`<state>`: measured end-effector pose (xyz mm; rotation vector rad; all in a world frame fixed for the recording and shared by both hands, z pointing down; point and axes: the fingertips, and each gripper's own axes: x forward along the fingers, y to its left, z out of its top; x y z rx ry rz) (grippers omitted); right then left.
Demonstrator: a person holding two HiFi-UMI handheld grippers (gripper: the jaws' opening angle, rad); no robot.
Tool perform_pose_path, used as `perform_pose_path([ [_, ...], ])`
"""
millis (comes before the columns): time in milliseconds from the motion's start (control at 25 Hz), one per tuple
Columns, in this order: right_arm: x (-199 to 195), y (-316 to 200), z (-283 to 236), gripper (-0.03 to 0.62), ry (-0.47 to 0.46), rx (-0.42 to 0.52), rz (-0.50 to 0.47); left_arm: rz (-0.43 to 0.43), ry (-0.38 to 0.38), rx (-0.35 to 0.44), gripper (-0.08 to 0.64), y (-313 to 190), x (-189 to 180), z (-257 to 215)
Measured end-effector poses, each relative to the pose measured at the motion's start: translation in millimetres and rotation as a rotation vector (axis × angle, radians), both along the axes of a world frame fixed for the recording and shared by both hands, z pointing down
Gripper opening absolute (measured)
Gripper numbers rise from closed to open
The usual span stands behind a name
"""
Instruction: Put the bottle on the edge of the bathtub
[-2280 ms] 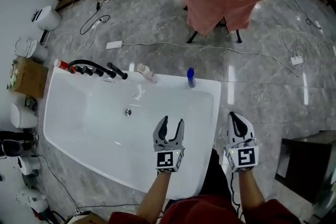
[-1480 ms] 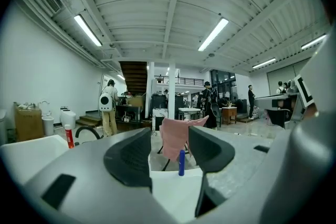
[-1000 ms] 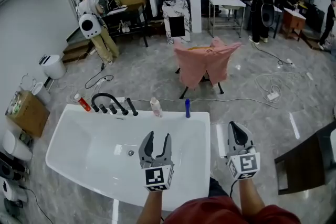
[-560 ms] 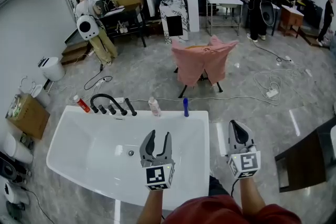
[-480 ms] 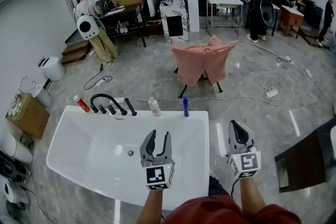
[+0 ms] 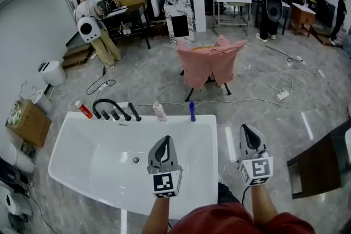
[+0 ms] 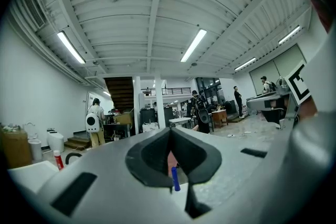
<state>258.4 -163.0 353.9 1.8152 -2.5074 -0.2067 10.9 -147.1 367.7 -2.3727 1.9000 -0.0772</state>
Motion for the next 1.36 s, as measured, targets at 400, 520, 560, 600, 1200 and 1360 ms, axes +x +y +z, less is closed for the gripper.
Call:
perform_pose_path([
  [400,5,-2,6,-0.002,0.031,-0.017,0.018,0.035,0.007,-0.001,0.006,-9,11,1],
  [520,5,-4,7,-0.002,0.039,-0.023,0.027,0.039,0.004,-0.007,0.006,-13,11,5],
  [560,6,-5,8,-0.002,0.040,-0.024,0.031,0.039,0.005,-0.007,0.006,-14,11,4],
  [600,7,-6,8,-0.002,0.040,-0.025,0.034,0.039,0.007,-0.007,0.006,-15,11,4],
  [1200,17,-12,12,-0.002,0.053,-0.034,0.070,0.072,0.011,-0.012,0.006,-29,19,8],
  [1360,17,-17,15,-0.002,0.057,-0.039,0.074,0.077,0.014,-0.013,0.006,-33,20,10],
])
